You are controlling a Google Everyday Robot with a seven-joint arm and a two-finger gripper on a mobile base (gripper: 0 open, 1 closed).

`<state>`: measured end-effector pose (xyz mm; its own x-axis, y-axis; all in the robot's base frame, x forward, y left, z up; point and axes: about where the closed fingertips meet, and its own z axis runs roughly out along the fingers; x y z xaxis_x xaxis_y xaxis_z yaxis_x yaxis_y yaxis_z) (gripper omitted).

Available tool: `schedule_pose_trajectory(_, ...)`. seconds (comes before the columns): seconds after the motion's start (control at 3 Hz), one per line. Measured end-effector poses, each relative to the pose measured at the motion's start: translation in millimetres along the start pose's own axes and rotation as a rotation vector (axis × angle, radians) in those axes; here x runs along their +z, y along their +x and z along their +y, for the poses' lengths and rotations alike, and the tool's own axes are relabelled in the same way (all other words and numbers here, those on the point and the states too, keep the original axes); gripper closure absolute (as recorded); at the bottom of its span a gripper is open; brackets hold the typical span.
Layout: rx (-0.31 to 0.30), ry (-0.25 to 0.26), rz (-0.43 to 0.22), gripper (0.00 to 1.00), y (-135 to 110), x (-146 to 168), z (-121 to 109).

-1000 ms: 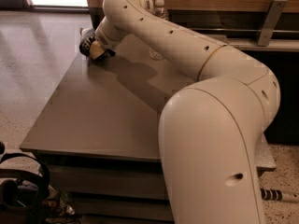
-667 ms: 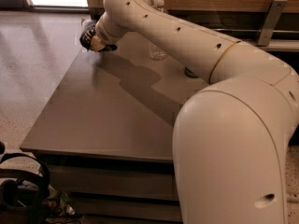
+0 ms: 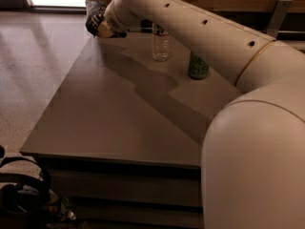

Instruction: Pick blue chip bag

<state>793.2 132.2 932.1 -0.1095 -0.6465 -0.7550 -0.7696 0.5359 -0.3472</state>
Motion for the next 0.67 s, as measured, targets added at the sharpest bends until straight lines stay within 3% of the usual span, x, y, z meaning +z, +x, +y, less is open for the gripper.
schedule_pose_trajectory(0.67,0.014,0.045,-0.034,1.00,-17.1,-50.9,-33.8)
